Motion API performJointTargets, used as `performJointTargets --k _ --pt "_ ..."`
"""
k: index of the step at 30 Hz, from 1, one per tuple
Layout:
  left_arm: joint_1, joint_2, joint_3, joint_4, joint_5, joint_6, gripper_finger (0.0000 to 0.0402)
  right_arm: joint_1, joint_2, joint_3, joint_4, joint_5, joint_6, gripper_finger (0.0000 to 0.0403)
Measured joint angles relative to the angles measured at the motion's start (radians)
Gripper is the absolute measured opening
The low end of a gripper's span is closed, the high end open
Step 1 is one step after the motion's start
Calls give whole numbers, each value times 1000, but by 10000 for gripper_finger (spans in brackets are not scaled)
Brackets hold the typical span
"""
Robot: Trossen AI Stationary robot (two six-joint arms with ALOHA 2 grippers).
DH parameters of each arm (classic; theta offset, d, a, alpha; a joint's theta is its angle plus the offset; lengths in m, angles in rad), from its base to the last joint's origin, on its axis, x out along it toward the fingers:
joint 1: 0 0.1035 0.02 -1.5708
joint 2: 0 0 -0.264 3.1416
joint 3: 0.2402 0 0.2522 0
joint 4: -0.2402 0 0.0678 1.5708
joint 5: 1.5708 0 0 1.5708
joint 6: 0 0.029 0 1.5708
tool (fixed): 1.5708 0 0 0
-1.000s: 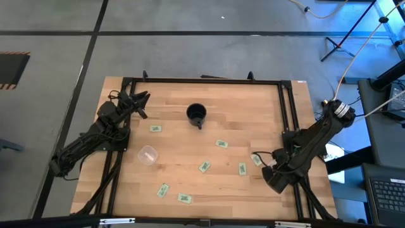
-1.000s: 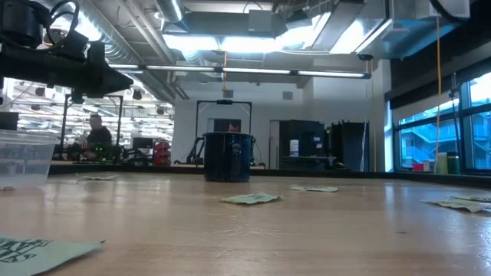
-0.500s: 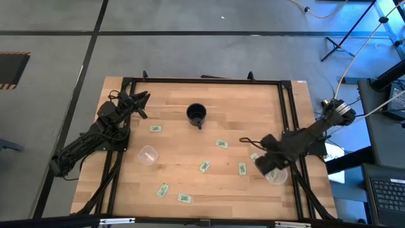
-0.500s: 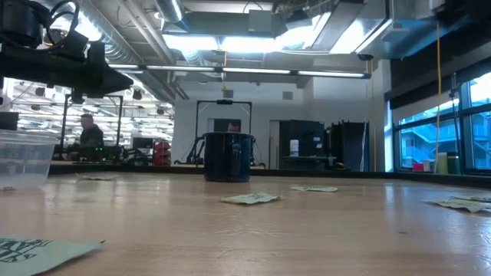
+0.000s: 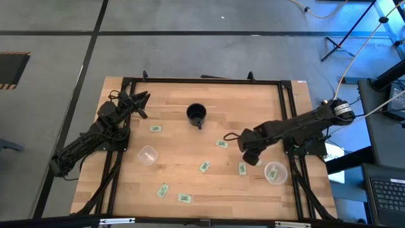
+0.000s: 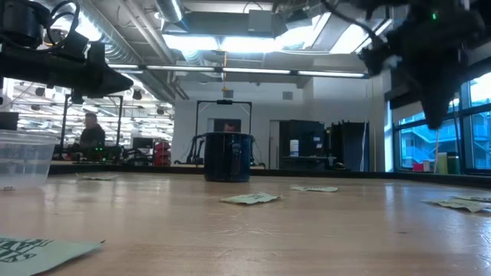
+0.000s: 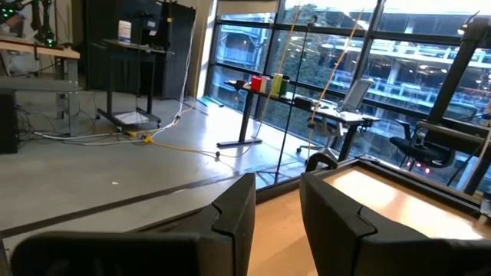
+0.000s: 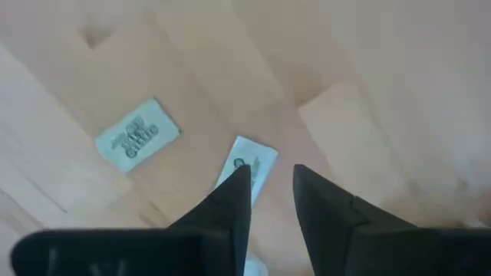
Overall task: Pick and place Stevia / Truvia into bins
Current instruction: Put the stevia packet into the right transparent container
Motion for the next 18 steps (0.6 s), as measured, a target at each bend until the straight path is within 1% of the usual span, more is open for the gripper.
performJointTargets --k 2,7,12,15,18 --pt "0 0 0 0 0 0 100 -5 0 -45 46 -14 -9 103" --pt "0 0 0 0 0 0 100 -5 0 -122 70 -23 4 103" --pt "0 0 0 0 0 0 100 -5 0 -191 189 -55 32 103" --pt "0 0 0 0 0 0 100 -5 0 -221 251 -56 34 103" --pt "0 0 0 0 0 0 100 -5 0 -232 269 -55 60 103"
